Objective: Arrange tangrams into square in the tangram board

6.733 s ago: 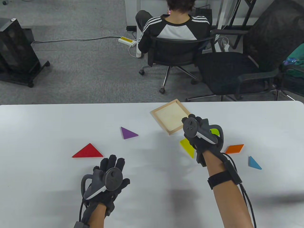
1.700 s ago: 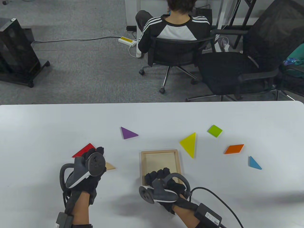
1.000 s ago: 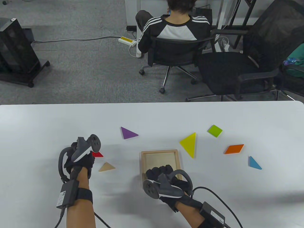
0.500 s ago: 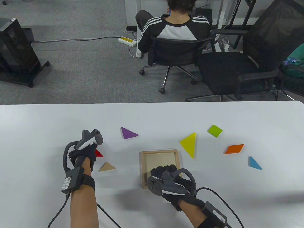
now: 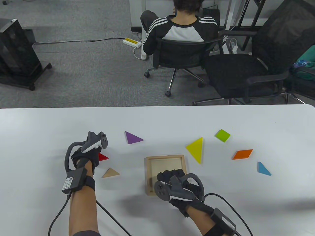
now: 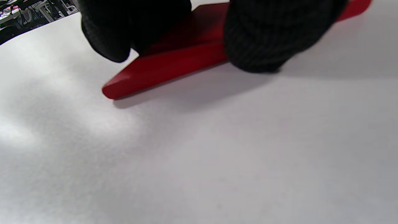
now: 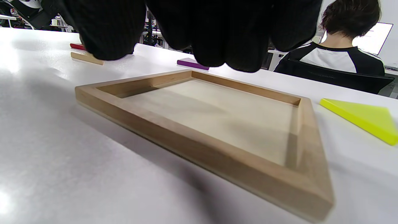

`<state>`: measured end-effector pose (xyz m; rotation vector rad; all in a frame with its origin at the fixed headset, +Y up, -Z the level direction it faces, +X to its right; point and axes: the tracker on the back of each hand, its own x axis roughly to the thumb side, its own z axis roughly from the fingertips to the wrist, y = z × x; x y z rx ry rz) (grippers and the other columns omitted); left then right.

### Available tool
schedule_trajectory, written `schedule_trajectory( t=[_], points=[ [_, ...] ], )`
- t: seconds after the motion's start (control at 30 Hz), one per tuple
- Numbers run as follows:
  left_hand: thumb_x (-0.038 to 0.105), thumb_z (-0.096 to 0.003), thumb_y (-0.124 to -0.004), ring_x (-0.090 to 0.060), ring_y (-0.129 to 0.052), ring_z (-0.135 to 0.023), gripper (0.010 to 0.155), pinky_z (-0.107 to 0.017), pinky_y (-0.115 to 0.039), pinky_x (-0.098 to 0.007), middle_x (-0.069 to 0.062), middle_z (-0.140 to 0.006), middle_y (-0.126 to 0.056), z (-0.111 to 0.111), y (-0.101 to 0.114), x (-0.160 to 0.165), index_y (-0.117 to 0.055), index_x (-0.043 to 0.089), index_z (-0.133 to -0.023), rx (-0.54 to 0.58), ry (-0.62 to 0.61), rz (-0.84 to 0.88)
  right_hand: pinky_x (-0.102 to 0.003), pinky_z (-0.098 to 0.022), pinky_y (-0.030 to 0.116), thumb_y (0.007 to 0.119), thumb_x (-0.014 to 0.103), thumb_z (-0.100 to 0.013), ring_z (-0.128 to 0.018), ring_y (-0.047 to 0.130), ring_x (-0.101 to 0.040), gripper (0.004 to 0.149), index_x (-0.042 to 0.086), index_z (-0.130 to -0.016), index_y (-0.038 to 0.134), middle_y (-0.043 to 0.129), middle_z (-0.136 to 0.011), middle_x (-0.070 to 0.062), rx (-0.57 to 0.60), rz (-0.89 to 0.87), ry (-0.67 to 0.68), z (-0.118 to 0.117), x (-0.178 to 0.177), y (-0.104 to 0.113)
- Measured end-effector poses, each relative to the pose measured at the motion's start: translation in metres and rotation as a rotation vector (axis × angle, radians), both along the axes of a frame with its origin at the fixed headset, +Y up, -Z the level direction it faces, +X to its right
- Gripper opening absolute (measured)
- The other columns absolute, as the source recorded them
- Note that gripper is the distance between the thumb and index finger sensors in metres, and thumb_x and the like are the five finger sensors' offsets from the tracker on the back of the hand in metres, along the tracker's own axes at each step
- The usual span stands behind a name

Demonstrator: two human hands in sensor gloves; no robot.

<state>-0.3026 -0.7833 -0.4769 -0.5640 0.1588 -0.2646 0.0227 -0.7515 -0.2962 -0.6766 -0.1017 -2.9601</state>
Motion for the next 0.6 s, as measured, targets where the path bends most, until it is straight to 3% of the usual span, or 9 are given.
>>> schedule_trajectory(
  t=[0.3,0.6],
  points=[
    [0.048,-0.0410,-0.089,-0.046,-0.087,-0.089,0.082,-0.068,-0.083,-0.054,-0.027,-0.111,-0.063,0.008,0.015,0.001,-0.044,0.040,-0.109,0.086,-0.052,0.003,-0.065,-0.075,0.061,0.079,0.043,-0.044,-0.091,0.079,-0.045,0.069,0.014,-0.104,0.064,0.072,-0.105,-0.013,0.025,-0.041,-0.030,-0.001,0.010,0.012],
    [0.053,-0.0398,-0.088,-0.045,-0.097,-0.078,0.083,-0.059,-0.092,-0.051,-0.030,-0.103,-0.073,0.041,0.069,0.040,-0.049,0.033,-0.110,0.300,-0.347,0.179,-0.065,-0.075,0.061,0.078,0.044,-0.045,-0.093,0.078,-0.046,0.068,0.015,-0.105,0.064,0.072,-0.107,-0.014,0.035,-0.051,-0.057,0.002,0.022,0.029]
  ],
)
